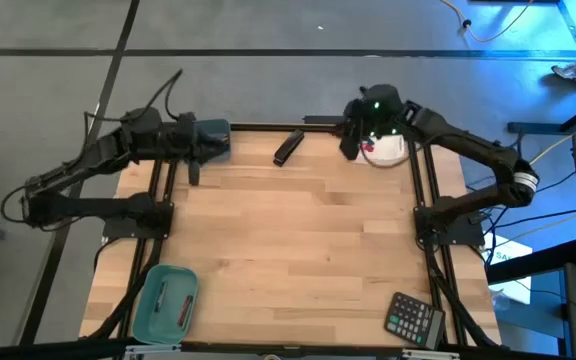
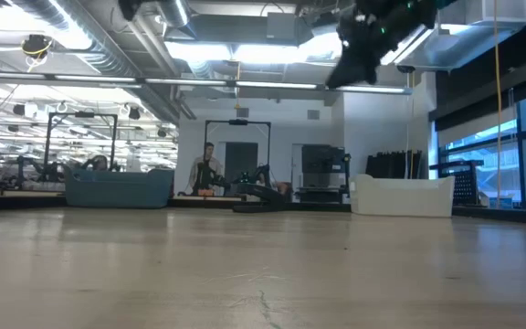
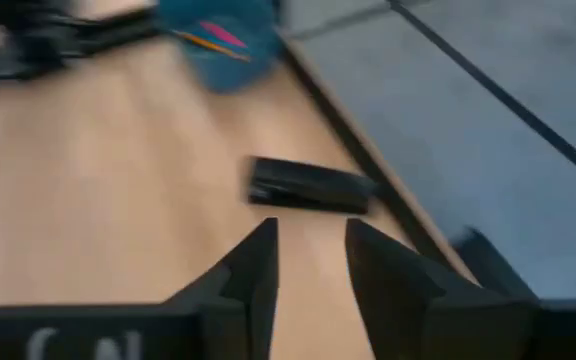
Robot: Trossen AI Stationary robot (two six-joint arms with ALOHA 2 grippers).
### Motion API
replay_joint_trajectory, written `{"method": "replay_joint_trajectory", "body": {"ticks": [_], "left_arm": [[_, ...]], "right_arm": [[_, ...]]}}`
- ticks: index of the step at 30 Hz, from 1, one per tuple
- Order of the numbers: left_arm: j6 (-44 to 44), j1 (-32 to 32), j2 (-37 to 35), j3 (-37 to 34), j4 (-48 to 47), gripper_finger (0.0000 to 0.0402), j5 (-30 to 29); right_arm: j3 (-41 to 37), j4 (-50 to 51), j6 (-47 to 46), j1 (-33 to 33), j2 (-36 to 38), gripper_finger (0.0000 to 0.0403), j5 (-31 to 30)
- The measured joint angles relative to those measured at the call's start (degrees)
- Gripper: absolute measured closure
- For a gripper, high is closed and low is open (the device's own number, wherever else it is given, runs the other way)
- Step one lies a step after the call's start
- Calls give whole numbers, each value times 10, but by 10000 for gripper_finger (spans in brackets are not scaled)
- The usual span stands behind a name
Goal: Sort crayons/erasers/pens/pencils in bins
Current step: Return to Home Position
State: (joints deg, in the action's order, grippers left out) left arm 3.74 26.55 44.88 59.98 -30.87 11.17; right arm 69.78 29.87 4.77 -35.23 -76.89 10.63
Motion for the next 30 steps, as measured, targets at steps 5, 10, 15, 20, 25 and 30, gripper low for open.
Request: {"method": "replay_joint_trajectory", "body": {"ticks": [5,10,15,20,25,30], "left_arm": [[18,-81,0,-72,160,388,-1],[17,-129,0,-125,269,396,-10],[17,-161,-1,-161,330,396,-11],[18,-198,0,-225,409,398,-11],[22,-239,0,-291,516,401,-32],[18,-245,-22,-319,525,395,-37]], "right_arm": [[0,-59,-42,117,1,343,16],[0,-199,-46,228,0,395,18],[0,-263,-47,294,1,393,16],[-5,-251,-61,328,1,398,46],[-84,-317,-79,348,34,399,56],[-254,-534,-115,347,94,397,54]]}}
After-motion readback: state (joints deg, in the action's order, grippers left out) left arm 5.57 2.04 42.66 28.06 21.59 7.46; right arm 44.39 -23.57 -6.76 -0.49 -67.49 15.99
